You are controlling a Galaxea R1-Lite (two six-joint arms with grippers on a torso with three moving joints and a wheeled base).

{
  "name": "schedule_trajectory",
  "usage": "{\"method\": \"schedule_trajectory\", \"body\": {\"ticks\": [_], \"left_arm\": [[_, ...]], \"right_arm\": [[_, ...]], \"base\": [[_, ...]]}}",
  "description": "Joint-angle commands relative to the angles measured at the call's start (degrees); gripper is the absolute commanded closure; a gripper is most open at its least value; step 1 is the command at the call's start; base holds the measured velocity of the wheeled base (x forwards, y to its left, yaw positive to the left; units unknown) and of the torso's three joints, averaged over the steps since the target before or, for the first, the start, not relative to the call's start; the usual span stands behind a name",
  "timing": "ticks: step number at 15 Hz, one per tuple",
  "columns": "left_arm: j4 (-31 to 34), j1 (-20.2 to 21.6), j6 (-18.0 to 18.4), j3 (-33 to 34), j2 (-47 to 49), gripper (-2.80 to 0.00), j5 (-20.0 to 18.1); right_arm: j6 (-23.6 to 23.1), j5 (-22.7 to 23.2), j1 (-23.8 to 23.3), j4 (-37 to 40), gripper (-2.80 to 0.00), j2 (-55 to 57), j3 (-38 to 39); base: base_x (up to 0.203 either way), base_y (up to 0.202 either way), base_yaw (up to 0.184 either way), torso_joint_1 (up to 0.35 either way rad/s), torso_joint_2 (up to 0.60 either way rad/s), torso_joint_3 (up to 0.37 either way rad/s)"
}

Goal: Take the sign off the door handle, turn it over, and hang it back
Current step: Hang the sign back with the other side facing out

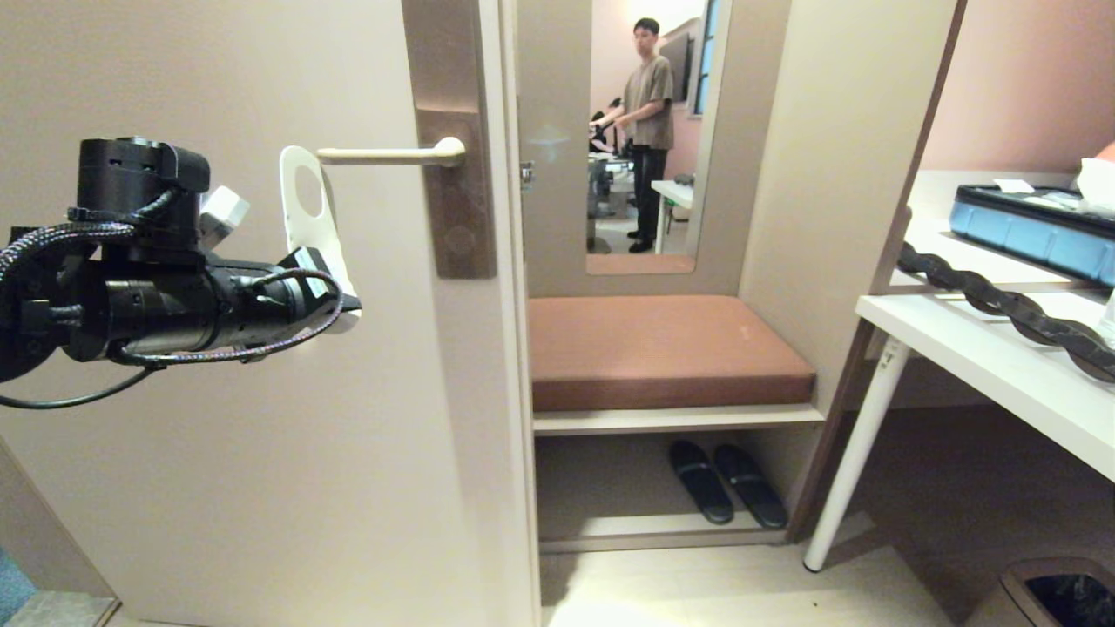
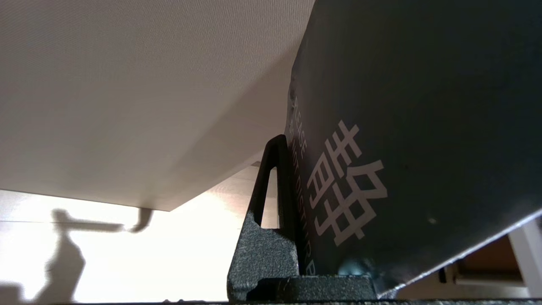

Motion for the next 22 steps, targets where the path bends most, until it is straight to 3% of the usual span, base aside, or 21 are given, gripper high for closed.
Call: {"method": "schedule_trajectory", "body": {"ticks": [1,9,22], "left_arm": [[-0.11,0.08,0.38,0.01,1.4,0.0,-0.04],[-3.0,1.75,0.3,-0.11,3.81,0.0,-0.2],[-5.81,2.19,0.7,-5.86,6.33,0.0,-0.33]], "right_arm": [[-0.03,-0.07,0.01,0.06,0.0,-0.02,-0.01],[-0.03,0.02,0.01,-0.03,0.0,-0.02,-0.01],[-0.03,0.02,0.01,0.02,0.0,-0.02,-0.01]], "base": [[0.0,0.0,0.0,0.0,0.0,0.0],[0.0,0.0,0.0,0.0,0.0,0.0],[0.0,0.0,0.0,0.0,0.0,0.0]]}}
